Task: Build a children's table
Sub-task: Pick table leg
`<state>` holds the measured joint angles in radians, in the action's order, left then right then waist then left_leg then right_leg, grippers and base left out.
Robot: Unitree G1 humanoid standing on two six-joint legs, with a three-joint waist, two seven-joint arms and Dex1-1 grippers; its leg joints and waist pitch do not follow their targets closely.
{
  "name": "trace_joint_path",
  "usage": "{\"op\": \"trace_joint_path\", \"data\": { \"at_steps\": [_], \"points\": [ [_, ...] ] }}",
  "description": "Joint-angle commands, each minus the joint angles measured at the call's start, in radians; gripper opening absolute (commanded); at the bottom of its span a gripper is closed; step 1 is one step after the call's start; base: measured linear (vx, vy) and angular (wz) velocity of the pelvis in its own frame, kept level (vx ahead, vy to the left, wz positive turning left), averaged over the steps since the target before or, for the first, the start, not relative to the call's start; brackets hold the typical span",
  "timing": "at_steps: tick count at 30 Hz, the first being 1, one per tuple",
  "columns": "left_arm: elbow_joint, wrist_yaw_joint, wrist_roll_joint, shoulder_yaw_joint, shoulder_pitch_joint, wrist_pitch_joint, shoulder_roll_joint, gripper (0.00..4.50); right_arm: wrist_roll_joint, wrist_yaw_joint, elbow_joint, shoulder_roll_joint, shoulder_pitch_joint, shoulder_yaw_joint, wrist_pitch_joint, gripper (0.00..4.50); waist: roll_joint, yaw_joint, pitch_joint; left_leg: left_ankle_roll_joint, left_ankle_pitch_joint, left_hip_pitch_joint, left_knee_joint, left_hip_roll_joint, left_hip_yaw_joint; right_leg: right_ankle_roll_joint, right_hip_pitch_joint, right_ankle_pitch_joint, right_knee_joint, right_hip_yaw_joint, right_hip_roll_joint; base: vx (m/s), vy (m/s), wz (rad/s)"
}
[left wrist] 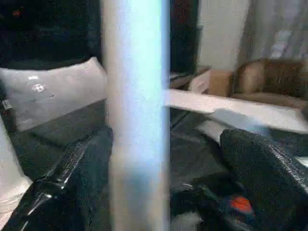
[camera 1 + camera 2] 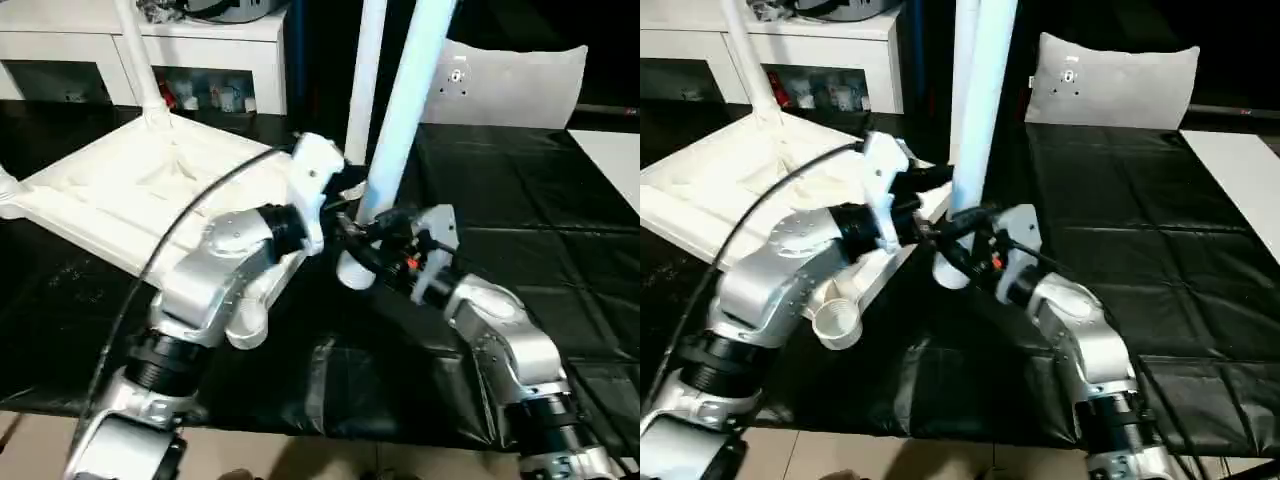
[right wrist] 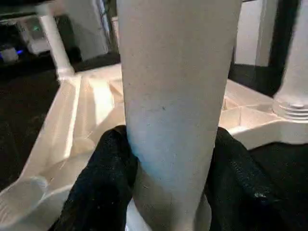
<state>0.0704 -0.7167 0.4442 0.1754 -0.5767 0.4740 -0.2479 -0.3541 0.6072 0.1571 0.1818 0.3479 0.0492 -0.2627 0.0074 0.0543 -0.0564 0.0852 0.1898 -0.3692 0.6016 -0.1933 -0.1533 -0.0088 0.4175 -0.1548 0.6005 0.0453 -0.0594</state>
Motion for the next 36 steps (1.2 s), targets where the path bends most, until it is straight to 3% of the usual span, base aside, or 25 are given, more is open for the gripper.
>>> {"op": "trace_joint_path", "data": {
  "at_steps": [1,3,7,12,15,18,22,25,28,30,31,32,36],
  "points": [
    [0.049,-0.041,0.058,-0.018,0.011,0.040,-0.008,4.23,-0.020,-0.018,-0.024,0.003,0.019,-0.029,-0.015,1.86,0.005,0.002,0.070,-0.006,0.196,0.005,-0.071,-0.018,-0.007,-0.185,-0.057,-0.268,-0.067,-0.033,-0.053,0.000,0.000,0.00],
    [0.108,-0.109,0.144,-0.040,0.053,0.079,-0.037,4.23,-0.014,-0.005,-0.026,0.020,0.019,-0.029,-0.049,1.86,0.005,0.003,0.069,-0.005,0.200,0.004,-0.072,-0.017,-0.008,-0.189,-0.059,-0.267,-0.066,-0.032,-0.052,0.000,0.000,0.00],
    [0.089,-0.110,0.181,-0.081,0.057,0.090,-0.035,4.23,-0.033,0.005,-0.041,0.025,0.018,-0.026,-0.085,1.86,0.008,0.002,0.065,0.000,0.229,0.005,-0.074,-0.015,-0.008,-0.172,-0.058,-0.309,-0.072,-0.031,-0.050,0.000,0.000,0.00],
    [-0.179,0.111,-0.003,-0.153,-0.049,-0.004,-0.014,4.23,-0.032,0.035,-0.077,0.030,0.007,0.000,-0.075,1.86,0.004,-0.001,0.061,0.001,0.263,0.010,-0.074,-0.009,-0.007,-0.097,-0.053,-0.422,-0.089,-0.028,-0.046,0.000,0.000,0.00],
    [-0.303,0.223,-0.065,-0.164,-0.107,-0.034,-0.031,4.23,-0.034,0.050,-0.097,0.028,0.004,0.014,-0.082,1.86,0.003,0.001,0.068,0.003,0.232,0.004,-0.073,-0.008,0.000,-0.062,-0.060,-0.432,-0.087,-0.026,-0.051,0.000,0.000,0.00],
    [-0.311,0.209,-0.089,-0.131,-0.118,-0.032,-0.041,4.23,-0.031,0.057,-0.104,0.029,0.003,0.021,-0.088,1.86,0.005,0.003,0.071,0.002,0.208,0.004,-0.072,-0.013,0.000,-0.102,-0.056,-0.365,-0.080,-0.029,-0.054,0.000,0.000,0.00],
    [-0.238,0.103,-0.091,-0.050,-0.111,-0.039,0.001,4.23,-0.021,0.064,-0.113,0.039,0.000,0.037,-0.099,1.86,0.007,0.013,0.077,-0.013,0.143,0.006,-0.067,-0.019,-0.006,-0.190,-0.057,-0.182,-0.062,-0.034,-0.055,0.000,0.000,0.00],
    [-0.169,0.036,-0.047,-0.009,-0.092,-0.042,0.023,4.23,-0.005,0.056,-0.102,0.042,0.001,0.038,-0.084,1.86,0.005,0.020,0.079,-0.022,0.102,-0.002,-0.064,-0.019,-0.006,-0.224,-0.069,-0.087,-0.049,-0.034,-0.058,0.000,0.000,0.00],
    [-0.111,-0.010,-0.024,0.032,-0.063,-0.047,0.029,4.23,0.009,0.053,-0.091,0.042,0.003,0.041,-0.065,1.86,0.004,0.017,0.073,-0.017,0.149,0.001,-0.067,-0.019,-0.009,-0.219,-0.066,-0.165,-0.058,-0.033,-0.059,0.000,0.000,0.00],
    [-0.115,-0.016,-0.039,0.044,-0.057,-0.054,0.025,4.23,0.011,0.055,-0.092,0.043,0.002,0.045,-0.065,1.86,0.001,0.014,0.067,-0.011,0.204,0.004,-0.070,-0.017,-0.009,-0.178,-0.063,-0.289,-0.072,-0.033,-0.059,0.000,0.000,0.00],
    [-0.115,-0.016,-0.039,0.044,-0.057,-0.054,0.025,4.23,0.011,0.055,-0.092,0.043,0.002,0.045,-0.065,1.86,0.001,0.014,0.067,-0.011,0.204,0.004,-0.070,-0.017,-0.009,-0.178,-0.063,-0.289,-0.072,-0.033,-0.059,0.000,0.000,0.00],
    [-0.126,-0.012,-0.055,0.043,-0.058,-0.060,0.025,4.23,0.009,0.055,-0.093,0.043,0.002,0.046,-0.068,1.86,0.000,0.009,0.064,-0.004,0.230,0.003,-0.073,-0.016,-0.006,-0.144,-0.062,-0.370,-0.080,-0.031,-0.058,0.000,0.000,0.00],
    [-0.177,0.022,-0.112,-0.003,-0.058,-0.091,-0.001,4.23,-0.003,0.029,-0.094,0.036,0.001,0.028,-0.084,1.86,-0.001,0.003,0.063,0.000,0.246,0.004,-0.075,-0.014,-0.004,-0.107,-0.057,-0.435,-0.088,-0.030,-0.056,0.000,0.000,0.00]
  ]
}}
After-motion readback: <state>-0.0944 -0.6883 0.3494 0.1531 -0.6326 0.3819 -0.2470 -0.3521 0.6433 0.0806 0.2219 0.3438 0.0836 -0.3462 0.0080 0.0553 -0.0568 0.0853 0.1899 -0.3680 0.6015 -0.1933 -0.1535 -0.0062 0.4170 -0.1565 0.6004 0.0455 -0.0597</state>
